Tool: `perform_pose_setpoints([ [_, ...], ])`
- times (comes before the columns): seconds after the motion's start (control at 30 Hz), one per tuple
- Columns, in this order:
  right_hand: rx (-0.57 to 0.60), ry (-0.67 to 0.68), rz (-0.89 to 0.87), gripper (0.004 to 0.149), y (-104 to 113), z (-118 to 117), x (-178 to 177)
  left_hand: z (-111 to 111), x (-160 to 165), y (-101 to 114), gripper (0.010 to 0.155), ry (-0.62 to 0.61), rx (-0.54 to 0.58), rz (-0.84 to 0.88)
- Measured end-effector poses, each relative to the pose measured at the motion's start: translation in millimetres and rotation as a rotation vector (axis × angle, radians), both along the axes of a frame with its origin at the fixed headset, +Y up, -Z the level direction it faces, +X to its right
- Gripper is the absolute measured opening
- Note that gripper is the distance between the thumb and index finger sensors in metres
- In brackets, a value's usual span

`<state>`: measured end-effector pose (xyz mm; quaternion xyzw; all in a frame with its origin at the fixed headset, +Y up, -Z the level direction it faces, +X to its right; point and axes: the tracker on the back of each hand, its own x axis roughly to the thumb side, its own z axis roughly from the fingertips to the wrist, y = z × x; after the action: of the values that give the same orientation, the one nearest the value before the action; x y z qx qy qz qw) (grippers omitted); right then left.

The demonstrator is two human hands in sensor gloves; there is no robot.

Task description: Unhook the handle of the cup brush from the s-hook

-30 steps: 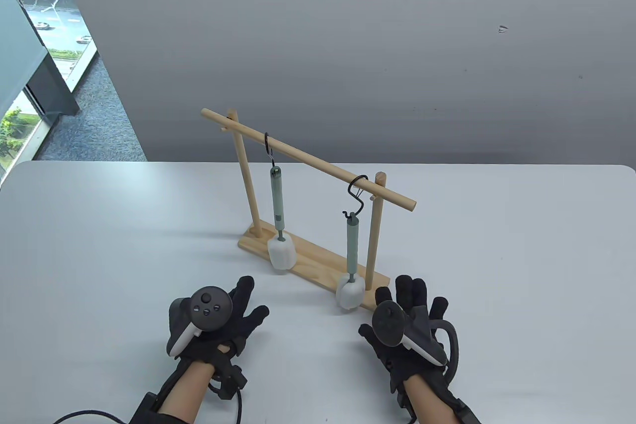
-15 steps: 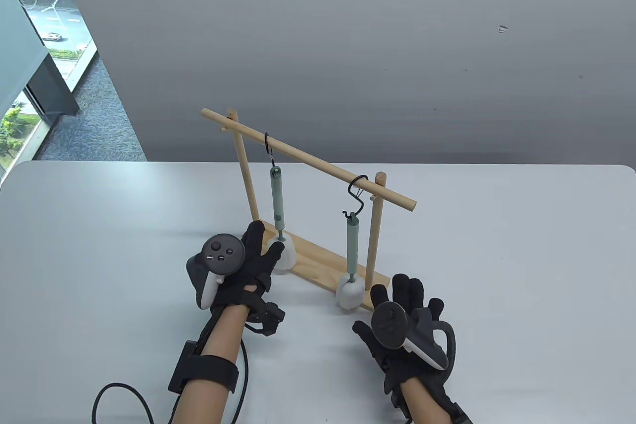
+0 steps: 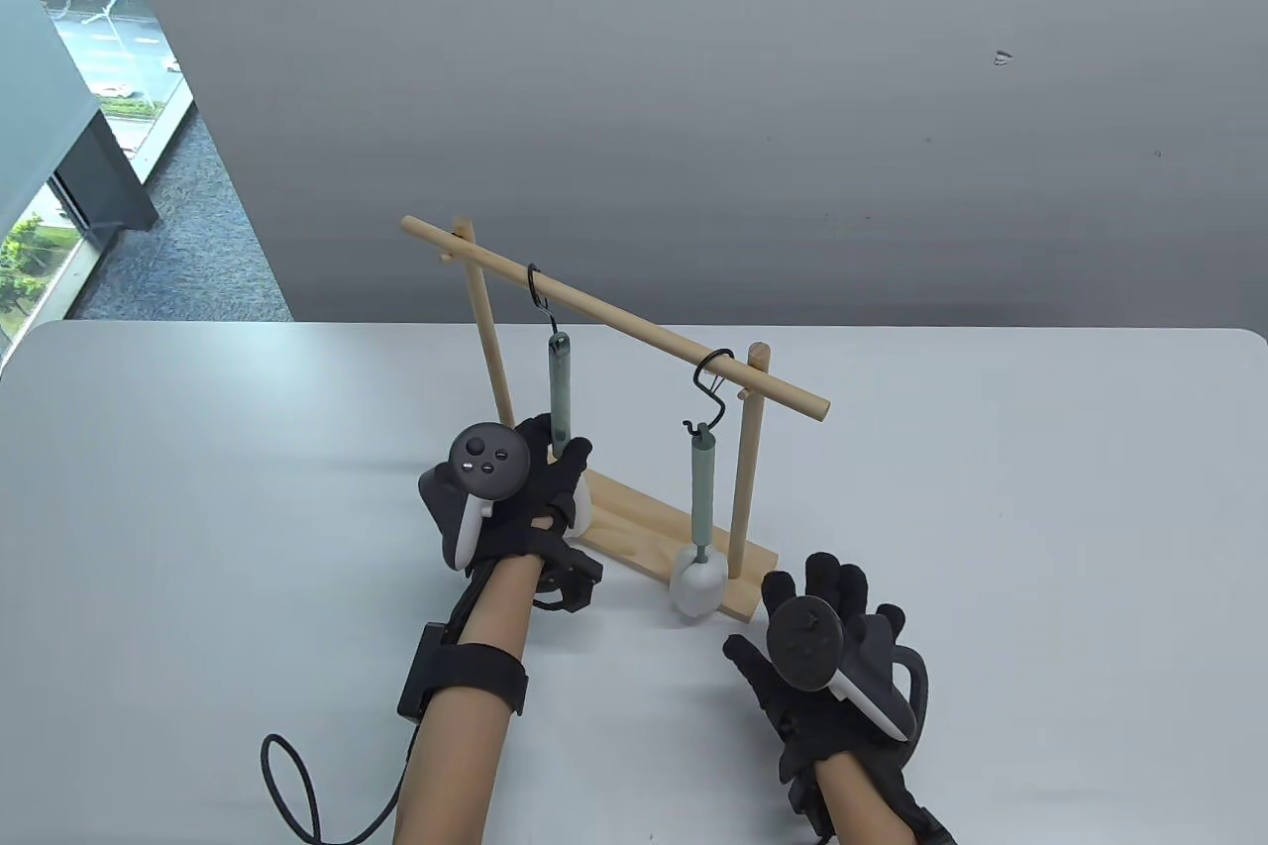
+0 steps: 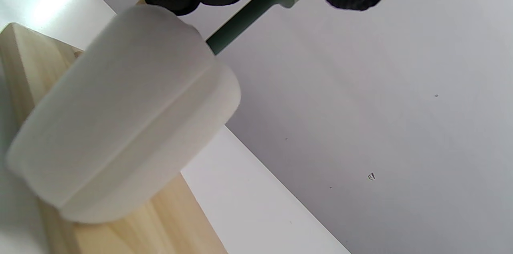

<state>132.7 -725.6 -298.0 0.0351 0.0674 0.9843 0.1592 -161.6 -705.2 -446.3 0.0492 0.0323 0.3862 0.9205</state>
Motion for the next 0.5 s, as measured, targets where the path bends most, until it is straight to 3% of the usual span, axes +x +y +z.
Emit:
perform_pose_setpoints([
  [0.5,-0.021,0.03,-0.004,0.075,-2.8,-4.2,-2.1,49.0,-17.4,9.1,0.055,-0.097,0.116,0.06],
])
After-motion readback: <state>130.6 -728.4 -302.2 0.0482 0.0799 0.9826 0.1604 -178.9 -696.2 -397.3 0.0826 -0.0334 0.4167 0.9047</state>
